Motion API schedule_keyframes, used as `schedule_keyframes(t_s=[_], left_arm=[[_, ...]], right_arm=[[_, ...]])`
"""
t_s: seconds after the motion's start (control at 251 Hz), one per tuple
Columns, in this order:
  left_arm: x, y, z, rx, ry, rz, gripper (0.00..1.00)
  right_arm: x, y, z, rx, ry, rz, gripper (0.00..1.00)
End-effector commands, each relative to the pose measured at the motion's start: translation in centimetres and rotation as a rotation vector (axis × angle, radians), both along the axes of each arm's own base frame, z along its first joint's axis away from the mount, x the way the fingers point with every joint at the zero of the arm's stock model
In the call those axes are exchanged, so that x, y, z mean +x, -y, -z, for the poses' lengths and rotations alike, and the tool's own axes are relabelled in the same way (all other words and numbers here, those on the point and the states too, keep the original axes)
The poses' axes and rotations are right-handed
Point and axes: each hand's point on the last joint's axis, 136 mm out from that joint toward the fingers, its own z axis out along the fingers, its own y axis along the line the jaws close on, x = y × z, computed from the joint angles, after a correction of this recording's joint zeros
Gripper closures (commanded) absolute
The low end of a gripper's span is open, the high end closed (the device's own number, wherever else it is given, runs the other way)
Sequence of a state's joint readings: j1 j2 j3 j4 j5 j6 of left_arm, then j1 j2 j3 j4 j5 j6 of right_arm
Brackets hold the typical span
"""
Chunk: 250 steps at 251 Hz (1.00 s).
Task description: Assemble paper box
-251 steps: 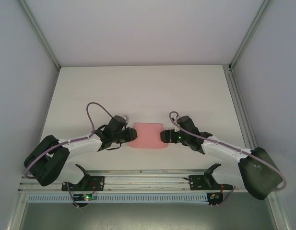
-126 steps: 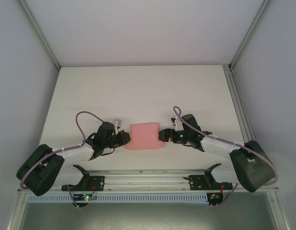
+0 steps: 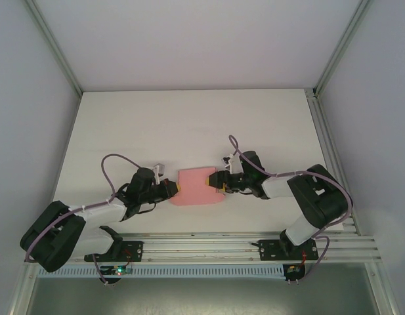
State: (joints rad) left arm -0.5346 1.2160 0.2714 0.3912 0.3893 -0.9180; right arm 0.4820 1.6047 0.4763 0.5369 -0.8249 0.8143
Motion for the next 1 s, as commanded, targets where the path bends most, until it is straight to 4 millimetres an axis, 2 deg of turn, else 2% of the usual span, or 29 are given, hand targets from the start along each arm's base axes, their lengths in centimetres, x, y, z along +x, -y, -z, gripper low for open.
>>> schedule_keyframes(t_s=[0.0,0.072,0.156,0.18,0.204,0.255,0.263,0.339,0.379,0.447,0.531,0.611,0.69,0.79,0.886,0.994], left_arm=[[0.2,-0.7,-0.4,0.02,0.029,-0.018,0.93],[0.3,-0.7,-1.4,0.038,0.074,0.01,0.88],[0.5,-0.7,-3.6,0.083,0.167,0.059,0.68],[0.6,-0.7,-4.4,0.102,0.209,0.076,0.58],[0.8,-0.9,-5.3,0.127,0.253,0.087,0.44],[1.3,-1.9,-7.4,0.202,0.346,0.08,0.03],[1.4,-2.0,-7.7,0.213,0.36,0.079,0.01],[2.0,-3.2,-11.4,0.311,0.537,0.074,0.0],[2.0,-3.2,-13.3,0.334,0.648,0.096,0.0],[0.7,-1.6,-16.3,0.333,0.854,0.221,0.0],[-0.7,0.3,-18.3,0.359,0.997,0.377,0.0],[-0.5,1.3,-18.3,0.472,0.998,0.473,0.0],[0.1,2.7,-16.8,0.641,1.002,0.587,0.0],[-0.6,5.4,-15.5,0.789,1.053,0.75,0.0],[-0.2,7.5,-15.9,0.841,1.196,0.752,0.0],[1.6,8.0,-15.4,0.984,1.264,0.733,0.0]], right_arm=[[0.5,-1.4,-3.5,0.108,0.087,-0.044,0.5],[0.5,-1.1,-4.1,0.103,0.095,-0.036,0.53],[0.4,-0.6,-4.2,0.075,0.095,-0.019,0.59],[0.4,-0.5,-4.3,0.067,0.097,-0.016,0.59],[0.5,-0.4,-4.4,0.058,0.1,-0.011,0.59],[0.6,0.0,-4.5,0.041,0.1,0.009,0.61],[0.7,0.0,-4.5,0.039,0.098,0.012,0.61],[1.0,0.6,-4.9,0.028,0.088,0.042,0.61],[1.2,1.0,-5.1,0.023,0.08,0.056,0.61],[1.8,1.8,-5.6,0.02,0.042,0.091,0.61],[2.6,2.5,-7.1,0.048,0.015,0.117,0.6],[3.2,2.6,-8.6,0.056,0.021,0.126,0.59],[3.6,2.7,-9.8,0.036,0.013,0.122,0.59],[4.1,3.0,-10.7,0.026,-0.032,0.135,0.59],[5.3,3.9,-11.2,0.061,-0.134,0.205,0.6],[6.0,4.6,-10.9,0.116,-0.292,0.262,0.6]])
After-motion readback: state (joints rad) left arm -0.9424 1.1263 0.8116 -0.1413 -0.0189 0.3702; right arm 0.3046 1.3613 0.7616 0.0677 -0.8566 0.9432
